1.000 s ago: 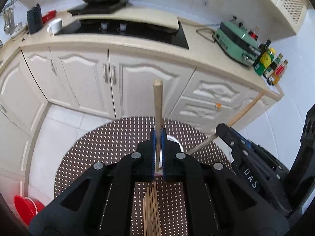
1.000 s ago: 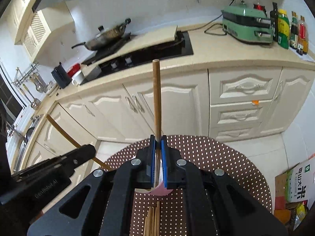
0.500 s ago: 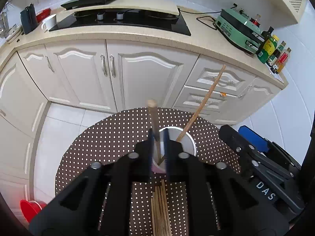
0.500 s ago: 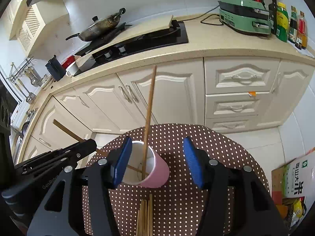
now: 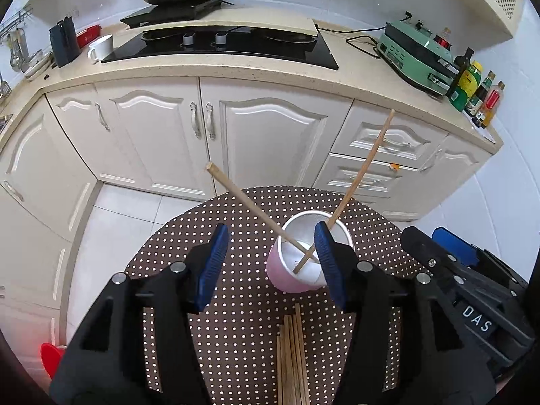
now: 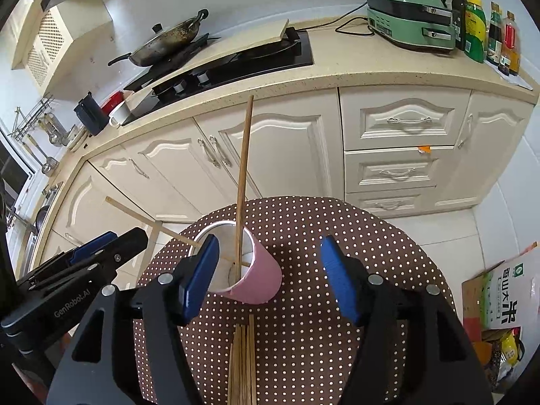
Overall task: Organize utensils
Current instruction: 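Lower the chopsticks into the pink cup and open both grippers, then withdraw both open grippers from the cup back toward the chopstick bundle, then close the right gripper on another chopstick while the left gripper grasps one too, then lift both chopsticks upright and carry them toward the pink cup, then lower both held chopsticks down into the pink cup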
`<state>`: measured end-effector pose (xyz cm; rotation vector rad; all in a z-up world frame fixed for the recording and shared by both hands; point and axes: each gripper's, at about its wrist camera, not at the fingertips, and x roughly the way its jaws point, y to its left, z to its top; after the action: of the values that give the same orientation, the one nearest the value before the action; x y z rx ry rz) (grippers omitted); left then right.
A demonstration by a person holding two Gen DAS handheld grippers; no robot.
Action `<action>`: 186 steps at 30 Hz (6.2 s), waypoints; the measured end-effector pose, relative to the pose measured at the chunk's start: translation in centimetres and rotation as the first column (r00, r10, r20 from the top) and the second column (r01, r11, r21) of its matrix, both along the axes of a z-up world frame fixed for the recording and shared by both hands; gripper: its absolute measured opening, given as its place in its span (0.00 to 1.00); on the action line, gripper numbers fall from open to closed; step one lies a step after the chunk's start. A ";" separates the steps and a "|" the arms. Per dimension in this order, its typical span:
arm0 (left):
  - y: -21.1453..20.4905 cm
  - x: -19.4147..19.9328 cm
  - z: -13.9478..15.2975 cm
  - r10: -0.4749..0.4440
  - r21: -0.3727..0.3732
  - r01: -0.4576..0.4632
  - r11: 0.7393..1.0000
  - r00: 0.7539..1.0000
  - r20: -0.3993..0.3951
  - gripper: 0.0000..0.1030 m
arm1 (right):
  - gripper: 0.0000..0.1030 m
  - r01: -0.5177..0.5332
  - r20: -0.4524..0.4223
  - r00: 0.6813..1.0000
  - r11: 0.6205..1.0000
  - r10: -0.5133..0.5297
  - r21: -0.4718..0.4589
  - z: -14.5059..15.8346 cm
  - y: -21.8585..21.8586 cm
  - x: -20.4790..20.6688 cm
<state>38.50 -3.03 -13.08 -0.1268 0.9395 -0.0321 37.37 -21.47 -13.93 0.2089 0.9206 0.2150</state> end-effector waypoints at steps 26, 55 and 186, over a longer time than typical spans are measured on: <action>0.9 -4.5 -0.3 0.017 0.014 -0.017 1.000 1.000 -0.020 0.51 | 0.63 -0.009 -0.018 1.000 1.000 0.008 -0.008 0.2 0.9 -3.4; 3.0 -9.9 -11.4 0.003 0.003 -0.002 1.000 0.953 -0.302 0.53 | 0.64 -0.092 -0.320 0.946 0.987 0.047 -0.128 -11.7 3.6 -7.5; 3.7 -5.6 10.4 0.068 -0.130 -0.042 0.991 0.977 0.201 0.06 | 0.05 0.272 0.264 0.905 0.932 -0.332 0.239 3.5 -3.5 -1.4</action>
<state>32.90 0.72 -2.69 -0.2611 0.7271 -0.0524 35.97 -25.00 -10.46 0.4867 0.5512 0.0439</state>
